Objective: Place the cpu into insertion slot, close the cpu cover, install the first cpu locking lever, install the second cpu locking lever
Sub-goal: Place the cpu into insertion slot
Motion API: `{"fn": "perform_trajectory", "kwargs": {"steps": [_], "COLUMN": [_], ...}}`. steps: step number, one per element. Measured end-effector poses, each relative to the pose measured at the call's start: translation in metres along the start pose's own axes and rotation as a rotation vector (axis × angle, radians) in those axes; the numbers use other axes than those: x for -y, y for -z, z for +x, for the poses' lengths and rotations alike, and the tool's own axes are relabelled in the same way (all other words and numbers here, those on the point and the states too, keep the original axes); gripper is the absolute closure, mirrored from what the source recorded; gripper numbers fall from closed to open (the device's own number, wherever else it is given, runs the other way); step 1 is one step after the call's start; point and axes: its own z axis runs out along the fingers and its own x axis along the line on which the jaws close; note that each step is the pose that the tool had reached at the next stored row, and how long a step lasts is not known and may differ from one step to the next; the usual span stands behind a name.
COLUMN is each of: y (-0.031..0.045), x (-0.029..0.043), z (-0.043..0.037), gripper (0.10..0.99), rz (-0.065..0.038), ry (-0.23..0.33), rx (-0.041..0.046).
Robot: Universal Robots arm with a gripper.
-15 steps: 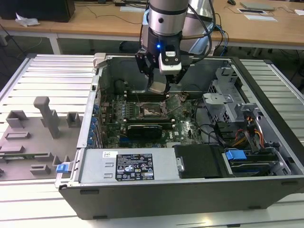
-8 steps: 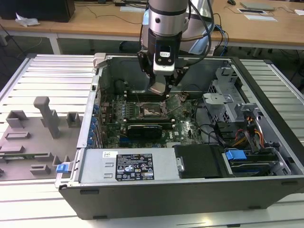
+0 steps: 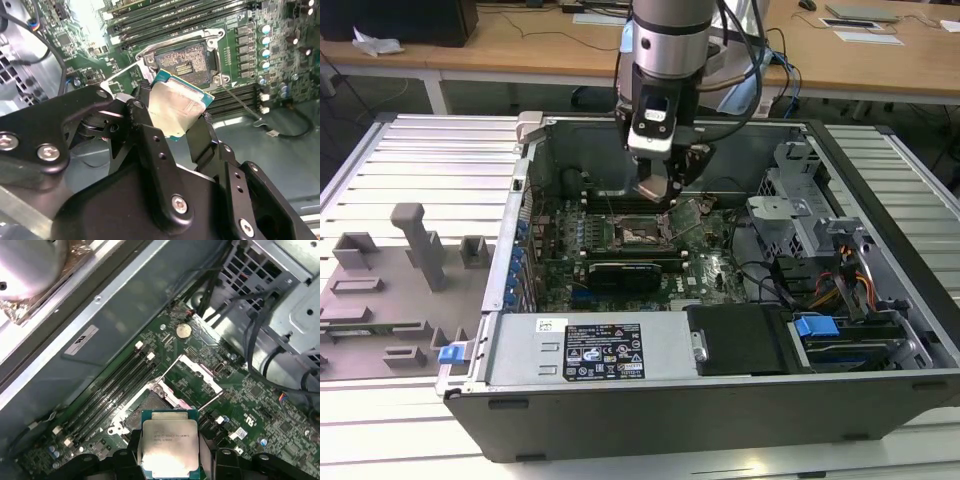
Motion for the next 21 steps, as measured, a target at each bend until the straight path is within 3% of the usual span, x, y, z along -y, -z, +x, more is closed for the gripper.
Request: {"fn": "perform_trajectory", "kwargs": {"steps": [4, 7, 13, 21], "y": [-0.0016, -0.0034, -0.0057, -0.0112], "x": [0.0001, 0.0003, 0.0005, 0.001], "z": [0.0, -0.0001, -0.0001, -0.0002], "gripper": [0.545, 0.545, 0.545, 0.545], "rz": [-0.002, -0.004, -0.006, -0.011], "ry": [-0.097, -0.208, -0.327, -0.581], "rx": [0.0087, 0.0185, 0.0291, 0.0517]}}
